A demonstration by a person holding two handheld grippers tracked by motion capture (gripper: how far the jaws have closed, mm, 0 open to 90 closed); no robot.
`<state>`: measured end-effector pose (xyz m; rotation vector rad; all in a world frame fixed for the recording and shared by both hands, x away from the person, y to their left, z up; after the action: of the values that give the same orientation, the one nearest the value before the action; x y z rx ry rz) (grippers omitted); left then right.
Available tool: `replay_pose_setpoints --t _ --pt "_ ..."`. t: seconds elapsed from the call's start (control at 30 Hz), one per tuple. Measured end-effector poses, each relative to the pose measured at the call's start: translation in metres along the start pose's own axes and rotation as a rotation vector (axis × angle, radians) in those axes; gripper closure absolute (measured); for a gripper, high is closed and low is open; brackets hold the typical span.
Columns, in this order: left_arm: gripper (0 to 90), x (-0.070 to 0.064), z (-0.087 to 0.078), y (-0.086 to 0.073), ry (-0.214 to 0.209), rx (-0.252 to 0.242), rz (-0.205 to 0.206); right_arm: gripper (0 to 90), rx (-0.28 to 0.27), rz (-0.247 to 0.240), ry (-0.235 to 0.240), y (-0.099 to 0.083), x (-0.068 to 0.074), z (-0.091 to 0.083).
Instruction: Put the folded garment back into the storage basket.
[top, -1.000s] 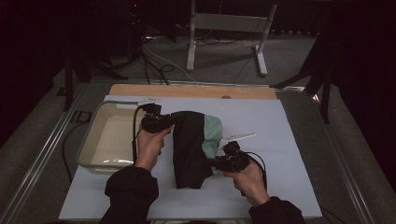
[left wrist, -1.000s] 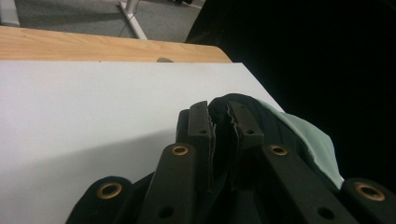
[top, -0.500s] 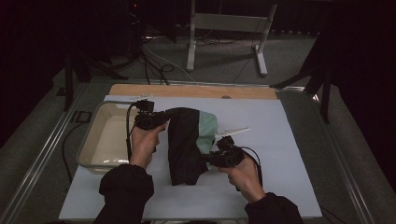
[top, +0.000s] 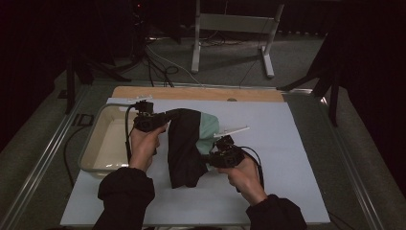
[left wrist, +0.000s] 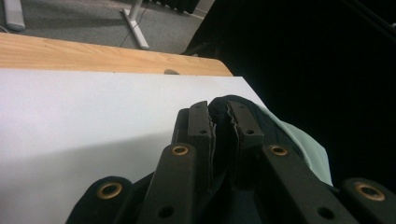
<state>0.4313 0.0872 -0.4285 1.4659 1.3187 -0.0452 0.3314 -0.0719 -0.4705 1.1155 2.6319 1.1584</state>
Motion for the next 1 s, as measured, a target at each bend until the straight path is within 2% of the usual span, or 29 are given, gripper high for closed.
replay_pose_setpoints --t 0.27,1.0 --pt "82.1 0.003 -0.005 0.004 -0.007 0.004 -0.011 79.6 0.0 -0.015 0.008 0.007 0.004 0.004" --pt "82.0 0.01 -0.025 0.023 -0.016 -0.024 -0.03 79.7 -0.019 -0.029 0.04 0.032 0.018 0.01"
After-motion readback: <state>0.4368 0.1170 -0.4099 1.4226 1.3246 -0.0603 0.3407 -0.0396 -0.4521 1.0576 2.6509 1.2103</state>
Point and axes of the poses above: each handheld gripper's, and its own axes: z roughly forward along the jaws, y roughly out of its top, x roughly to its left, the point moved 8 cm from there along z, roughly forward along the jaws, and after that the axes turned 10 degrees about -z, right-handed, at the moved point
